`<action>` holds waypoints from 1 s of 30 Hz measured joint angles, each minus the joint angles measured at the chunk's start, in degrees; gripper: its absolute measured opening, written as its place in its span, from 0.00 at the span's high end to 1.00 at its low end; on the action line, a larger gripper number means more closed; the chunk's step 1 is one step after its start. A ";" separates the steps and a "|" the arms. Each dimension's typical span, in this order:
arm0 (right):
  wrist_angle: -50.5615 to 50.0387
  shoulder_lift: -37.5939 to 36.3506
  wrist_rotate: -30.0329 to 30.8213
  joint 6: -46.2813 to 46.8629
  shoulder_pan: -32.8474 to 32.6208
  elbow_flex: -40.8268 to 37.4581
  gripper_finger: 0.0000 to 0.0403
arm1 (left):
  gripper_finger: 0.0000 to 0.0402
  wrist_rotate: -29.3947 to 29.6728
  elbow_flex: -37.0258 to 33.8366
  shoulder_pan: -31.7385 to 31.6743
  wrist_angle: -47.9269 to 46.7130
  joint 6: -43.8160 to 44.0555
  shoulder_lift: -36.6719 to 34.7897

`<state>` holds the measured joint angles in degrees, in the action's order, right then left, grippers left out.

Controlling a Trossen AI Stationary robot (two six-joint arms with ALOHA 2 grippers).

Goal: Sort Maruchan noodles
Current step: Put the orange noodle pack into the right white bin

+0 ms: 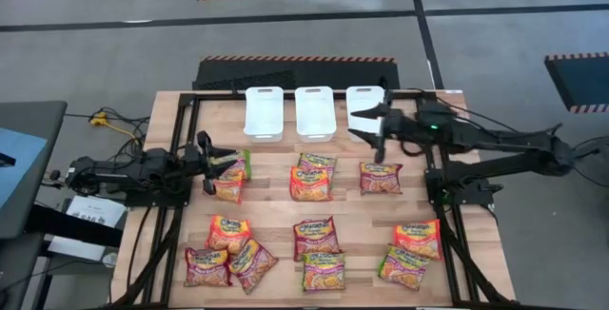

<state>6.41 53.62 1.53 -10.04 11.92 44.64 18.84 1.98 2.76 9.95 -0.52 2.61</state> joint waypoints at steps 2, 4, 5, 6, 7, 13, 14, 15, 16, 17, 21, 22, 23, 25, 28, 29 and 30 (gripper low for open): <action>-3.62 2.70 -0.96 0.45 1.50 1.60 0.43 | 0.68 -0.01 0.00 -0.01 -1.04 0.15 0.02; -7.72 5.00 -4.20 0.69 3.38 2.81 0.43 | 0.68 0.00 0.00 0.00 -1.73 0.15 0.01; -9.16 6.22 -6.14 1.00 4.22 3.41 0.43 | 0.68 0.04 0.00 0.00 -1.99 0.16 0.00; -9.94 7.32 -8.31 1.27 4.92 3.76 0.43 | 0.68 0.01 0.00 -0.01 -2.11 0.36 0.02; -10.30 8.47 -10.34 1.47 5.53 4.04 0.43 | 0.68 0.02 0.00 0.00 -2.09 0.66 0.02; -10.34 15.36 -16.95 1.48 7.43 4.40 0.43 | 0.68 0.02 0.00 -0.01 -2.07 1.01 0.00; -10.36 16.53 -17.04 1.48 7.43 4.40 0.43 | 0.68 0.01 0.01 -0.01 -2.07 1.04 0.00; -10.21 17.79 -17.07 1.42 7.35 4.40 0.43 | 0.68 -0.01 0.02 0.00 -2.07 1.18 0.00; -9.84 19.07 -17.06 1.21 7.15 4.40 0.43 | 0.68 0.02 0.02 -0.01 -2.11 1.23 0.00; -9.44 20.37 -17.06 1.17 6.91 4.40 0.43 | 0.68 0.02 0.02 -0.02 -2.18 1.23 0.00; -5.67 25.71 -17.16 1.01 5.63 4.40 0.43 | 0.68 0.02 0.02 -0.01 -2.98 1.31 0.01; -4.50 27.00 -17.31 0.98 5.34 4.40 0.43 | 0.68 0.03 0.02 -0.02 -2.98 1.62 0.00; -3.33 28.31 -17.68 1.00 5.05 4.40 0.43 | 0.68 0.00 0.02 -0.02 -2.97 1.86 0.00; -1.86 30.76 -19.48 1.02 4.42 4.40 0.43 | 0.68 0.01 0.02 -0.02 -2.99 2.30 0.02; -0.36 33.86 -20.78 1.08 3.82 4.40 0.43 | 0.68 0.04 0.02 0.00 -3.20 2.84 0.00; 0.64 34.87 -20.78 1.22 3.58 4.40 0.43 | 0.68 -0.01 0.02 0.00 -3.36 3.16 0.02; 1.37 35.90 -20.81 1.22 3.28 4.40 0.43 | 0.68 -0.01 0.02 -0.01 -3.44 3.24 0.01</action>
<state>7.79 89.52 -19.27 -8.82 15.21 49.04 18.83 2.00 2.75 6.51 2.72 2.62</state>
